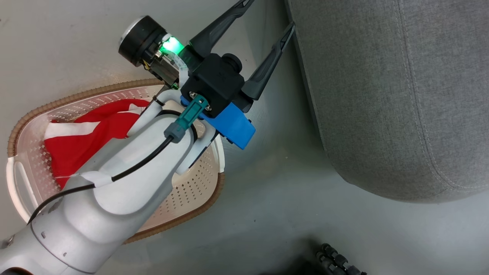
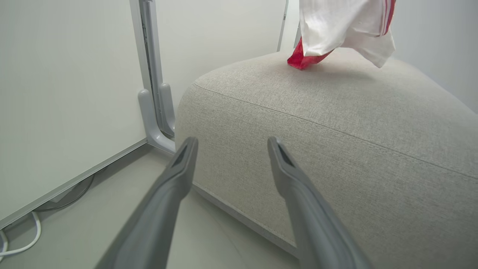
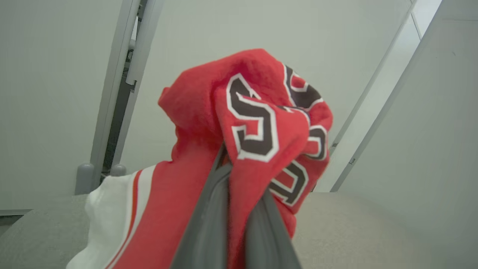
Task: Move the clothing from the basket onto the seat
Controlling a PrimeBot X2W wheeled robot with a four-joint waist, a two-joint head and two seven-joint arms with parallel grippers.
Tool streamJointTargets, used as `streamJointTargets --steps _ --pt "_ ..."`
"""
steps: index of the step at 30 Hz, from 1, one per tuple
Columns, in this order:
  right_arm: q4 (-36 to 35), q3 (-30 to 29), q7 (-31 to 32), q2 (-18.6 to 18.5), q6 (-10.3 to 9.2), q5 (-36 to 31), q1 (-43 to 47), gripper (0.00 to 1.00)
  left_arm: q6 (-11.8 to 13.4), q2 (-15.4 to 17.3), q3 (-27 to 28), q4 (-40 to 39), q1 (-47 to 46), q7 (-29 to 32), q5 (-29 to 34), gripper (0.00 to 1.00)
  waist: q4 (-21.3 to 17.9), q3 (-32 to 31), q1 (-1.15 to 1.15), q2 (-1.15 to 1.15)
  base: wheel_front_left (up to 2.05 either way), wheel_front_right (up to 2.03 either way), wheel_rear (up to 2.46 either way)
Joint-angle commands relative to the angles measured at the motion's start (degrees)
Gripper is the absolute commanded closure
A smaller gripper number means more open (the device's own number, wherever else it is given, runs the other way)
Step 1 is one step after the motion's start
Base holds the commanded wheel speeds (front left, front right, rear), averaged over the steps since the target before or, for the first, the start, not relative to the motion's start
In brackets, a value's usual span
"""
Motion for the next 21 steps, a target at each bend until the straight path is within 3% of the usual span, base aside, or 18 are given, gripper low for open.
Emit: streamJointTargets --steps 1,10,11,12,13,21 --pt "1.11 -0.06 -0.23 0.46 0.03 -0.1 0.44 1.0 0.11 -0.09 -0.14 -0.24 -0.82 0.24 0.39 0.0 0.47 0.26 -0.01 0.0 0.0 0.0 0.0" --pt "13.7 -1.85 -0.23 3.98 0.02 2.95 4.26 1.0 0.42 -2.31 -0.63 1.1 -0.93 -1.84 -0.49 0.0 2.8 -0.38 -0.01 0.0 0.0 0.0 0.0" --pt "14.13 -1.87 -0.23 4.25 0.02 2.98 4.6 0.86 0.41 -2.43 -0.65 1.37 -0.94 -2.1 -0.51 0.0 2.98 -0.6 -0.01 0.0 0.0 0.0 0.0" --pt "14.15 -2.23 -0.23 4.44 0.02 3.07 4.72 0.58 0.42 -2.51 -0.64 1.63 -0.97 -2.34 -0.59 0.0 3.16 -0.88 -0.01 0.0 0.0 0.0 0.0" --pt "14.06 -2.92 -0.23 4.78 0.02 3.56 5.05 0.0 0.5 -2.58 -0.59 1.91 -0.95 -2.69 -0.67 0.0 3.33 -1.24 -0.01 0.0 0.0 0.0 0.0" --pt "12.76 -3.51 -0.23 6.33 0.02 3.31 12.4 0.0 0.54 -4.64 -0.49 5.23 2.12 -6.31 -2.58 0.0 4.62 -7.87 -0.01 0.0 0.0 0.0 0.0"
